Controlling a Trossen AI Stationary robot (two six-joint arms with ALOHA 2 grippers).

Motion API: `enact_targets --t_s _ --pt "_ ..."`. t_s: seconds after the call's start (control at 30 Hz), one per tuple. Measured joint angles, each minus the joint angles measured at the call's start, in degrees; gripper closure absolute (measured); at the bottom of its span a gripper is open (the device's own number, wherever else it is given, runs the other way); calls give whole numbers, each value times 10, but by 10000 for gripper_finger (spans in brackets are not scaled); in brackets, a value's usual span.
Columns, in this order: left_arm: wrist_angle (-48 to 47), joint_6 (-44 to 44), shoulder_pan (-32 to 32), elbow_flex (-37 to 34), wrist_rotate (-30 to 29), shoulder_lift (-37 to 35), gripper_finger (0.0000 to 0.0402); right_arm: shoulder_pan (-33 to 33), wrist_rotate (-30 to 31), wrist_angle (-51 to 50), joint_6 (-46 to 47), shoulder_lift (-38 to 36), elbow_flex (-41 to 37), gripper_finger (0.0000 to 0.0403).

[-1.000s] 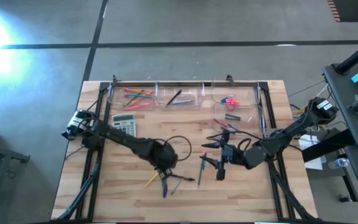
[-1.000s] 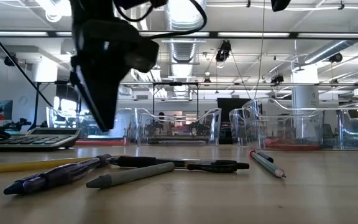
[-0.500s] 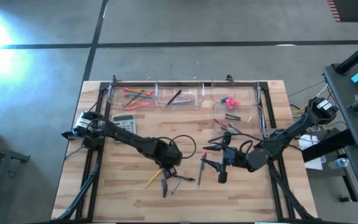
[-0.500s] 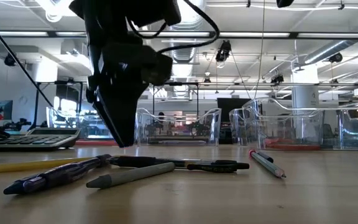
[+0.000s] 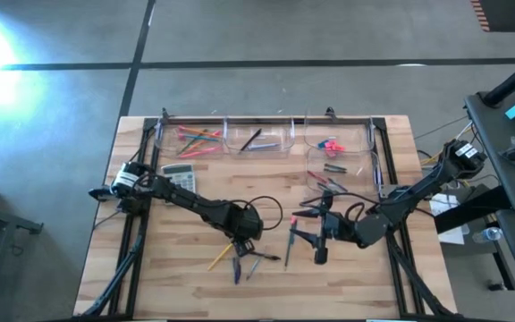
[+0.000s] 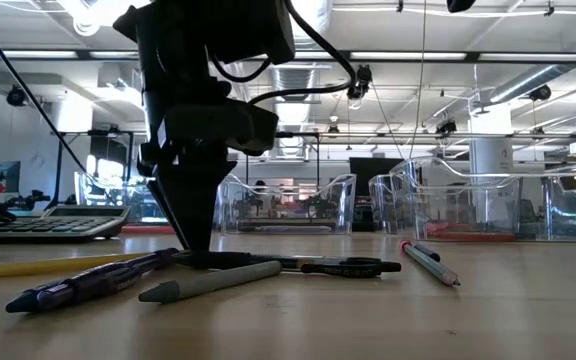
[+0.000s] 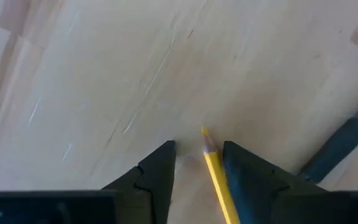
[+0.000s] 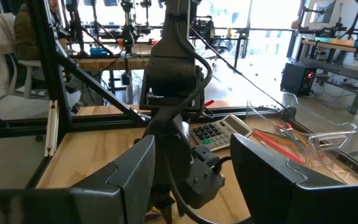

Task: Sort crayons/erasers/pens/pencils in bins
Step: Put the yellow pencil into the top left transparent bin

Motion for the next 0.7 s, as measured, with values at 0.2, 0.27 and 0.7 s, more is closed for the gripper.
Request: enact_targets --t_s 0.2,0.27,0.7 --pt "-3 0 0 -3 -12 8 352 0 2 0 -7 0 0 202" --pt "-2 1 0 -3 -14 8 382 0 10 0 -10 0 0 202" --pt "-28 47 9 1 -33 -72 400 0 10 -12 -17 -4 5 202"
